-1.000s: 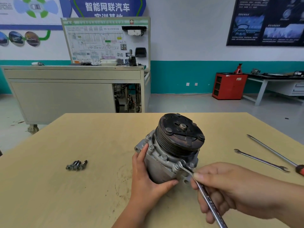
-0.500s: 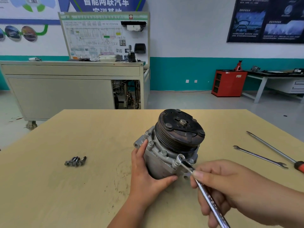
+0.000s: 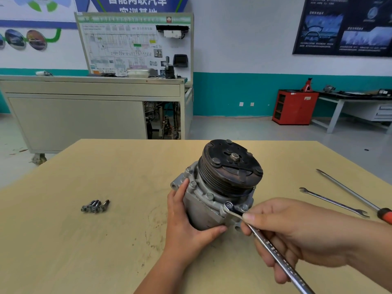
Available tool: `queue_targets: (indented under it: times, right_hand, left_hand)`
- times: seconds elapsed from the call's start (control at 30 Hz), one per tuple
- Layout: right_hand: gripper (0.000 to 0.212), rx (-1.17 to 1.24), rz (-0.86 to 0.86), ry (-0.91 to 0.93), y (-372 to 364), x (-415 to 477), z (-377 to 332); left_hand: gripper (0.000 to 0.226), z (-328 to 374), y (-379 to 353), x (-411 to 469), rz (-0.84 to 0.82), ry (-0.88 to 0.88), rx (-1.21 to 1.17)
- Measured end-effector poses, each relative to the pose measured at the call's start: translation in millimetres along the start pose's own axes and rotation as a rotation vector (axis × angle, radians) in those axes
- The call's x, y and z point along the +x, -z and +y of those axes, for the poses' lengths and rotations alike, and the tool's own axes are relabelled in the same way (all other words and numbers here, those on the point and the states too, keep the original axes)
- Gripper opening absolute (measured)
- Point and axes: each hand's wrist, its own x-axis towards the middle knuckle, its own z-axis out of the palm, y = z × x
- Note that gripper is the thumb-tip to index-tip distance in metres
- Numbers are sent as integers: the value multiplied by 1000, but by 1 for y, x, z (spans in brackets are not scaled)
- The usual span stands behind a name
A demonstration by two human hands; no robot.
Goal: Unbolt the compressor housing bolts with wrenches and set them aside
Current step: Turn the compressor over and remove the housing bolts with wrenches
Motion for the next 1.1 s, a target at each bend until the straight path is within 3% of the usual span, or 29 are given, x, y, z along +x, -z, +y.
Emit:
queue_targets:
  times: [0.17, 0.27, 0.33, 0.4, 0.57, 0.77, 0.97, 1.1]
  right_hand:
    - [25, -391, -7, -43, 28, 3, -16]
    - [22, -744, 224, 131, 43, 12, -20]
    - [16, -855, 324, 233, 49, 14, -20]
    - [16, -752, 247, 212, 54, 10, -15]
    - [18, -209, -86, 105, 36, -6, 0]
    - [19, 21, -55, 81, -3, -3, 5]
    - [19, 118, 4, 50, -5, -5, 10]
    - [20, 88, -76, 12, -4, 0, 6]
  left_hand:
    - [108, 1, 1, 0, -1, 9, 11]
    - [109, 3, 1, 1, -9, 15, 4]
    - [109, 3, 0, 0, -8, 17, 0]
    - [109, 2, 1, 0, -9, 26, -5]
    - [110, -2, 0, 0, -8, 29, -4]
    - [113, -4, -1, 0, 6, 11, 7]
    - [113, -8, -1, 0, 6, 18, -8]
    - [114, -7, 0, 0, 1, 18, 2]
